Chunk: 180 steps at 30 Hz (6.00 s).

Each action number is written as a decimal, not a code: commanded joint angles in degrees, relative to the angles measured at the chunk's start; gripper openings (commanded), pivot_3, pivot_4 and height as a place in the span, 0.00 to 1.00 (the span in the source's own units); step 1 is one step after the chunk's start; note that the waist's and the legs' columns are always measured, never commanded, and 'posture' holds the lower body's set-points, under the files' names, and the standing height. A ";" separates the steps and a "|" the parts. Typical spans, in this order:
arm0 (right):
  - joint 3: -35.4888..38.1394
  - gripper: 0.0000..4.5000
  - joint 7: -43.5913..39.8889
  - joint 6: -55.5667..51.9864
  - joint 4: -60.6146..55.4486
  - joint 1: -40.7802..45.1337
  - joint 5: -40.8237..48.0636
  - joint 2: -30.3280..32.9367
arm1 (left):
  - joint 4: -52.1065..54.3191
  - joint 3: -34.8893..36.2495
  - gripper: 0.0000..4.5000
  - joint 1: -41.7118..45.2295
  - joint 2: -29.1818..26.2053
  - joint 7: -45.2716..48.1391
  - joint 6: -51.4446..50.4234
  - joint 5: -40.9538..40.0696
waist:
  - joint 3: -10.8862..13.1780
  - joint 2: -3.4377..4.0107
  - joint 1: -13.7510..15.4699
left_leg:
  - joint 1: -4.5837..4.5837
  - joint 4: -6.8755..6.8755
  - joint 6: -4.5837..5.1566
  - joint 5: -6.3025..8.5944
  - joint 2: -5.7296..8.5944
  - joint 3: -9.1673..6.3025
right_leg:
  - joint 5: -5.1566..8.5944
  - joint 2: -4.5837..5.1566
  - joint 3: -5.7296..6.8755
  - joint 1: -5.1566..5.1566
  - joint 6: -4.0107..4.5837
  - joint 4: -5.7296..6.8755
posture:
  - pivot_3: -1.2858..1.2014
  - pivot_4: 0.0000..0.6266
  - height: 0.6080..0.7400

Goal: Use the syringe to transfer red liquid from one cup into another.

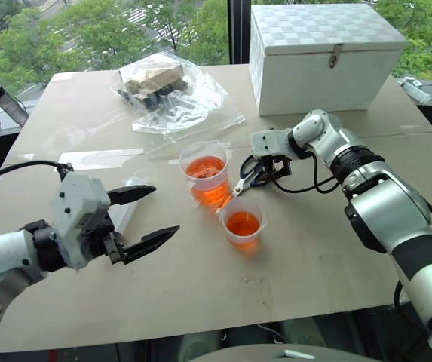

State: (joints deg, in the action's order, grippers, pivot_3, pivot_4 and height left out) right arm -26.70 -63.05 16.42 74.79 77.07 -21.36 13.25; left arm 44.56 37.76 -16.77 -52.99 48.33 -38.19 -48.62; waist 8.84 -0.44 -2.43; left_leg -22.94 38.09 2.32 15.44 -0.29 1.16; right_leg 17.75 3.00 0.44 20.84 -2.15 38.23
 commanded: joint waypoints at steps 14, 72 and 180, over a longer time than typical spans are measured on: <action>-0.23 1.00 -4.55 -4.89 1.53 1.78 -4.73 2.46 | 0.22 1.57 0.99 -1.62 1.34 -0.01 2.25 1.63 | 0.01 0.03 0.15 | 0.00 -0.01 -0.01 0.00 0.00 -0.01 | 0.00 0.02 0.01 0.00 0.01 -0.01 | 0.52 0.24 1.00; -0.82 0.16 -19.89 -19.03 -14.95 -5.12 -3.76 9.28 | -5.19 -4.65 1.00 11.90 -4.65 8.70 2.34 -2.86 | -0.06 -0.07 -0.10 | 0.25 -0.30 -0.09 -0.06 0.02 0.01 | -0.03 0.05 -0.03 -0.05 0.06 0.02 | 0.52 0.24 1.00; 3.71 0.16 -23.90 -20.22 -12.19 -5.22 2.30 24.31 | -6.81 -13.32 1.00 24.16 -4.03 4.35 1.78 -4.77 | -0.02 -0.23 0.76 | -0.79 0.32 -0.13 -0.12 0.01 -0.02 | -0.05 -0.09 -0.02 0.89 0.04 0.57 | 0.52 0.24 1.00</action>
State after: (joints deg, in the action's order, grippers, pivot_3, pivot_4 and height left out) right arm -24.61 -85.52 -3.40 63.74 72.07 -19.68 34.86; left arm 37.14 24.15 6.31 -56.96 53.23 -37.14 -53.12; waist 8.82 -0.68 -1.67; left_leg -23.73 38.41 2.19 15.32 -0.29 1.13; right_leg 17.70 2.91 0.42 21.73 -2.11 38.80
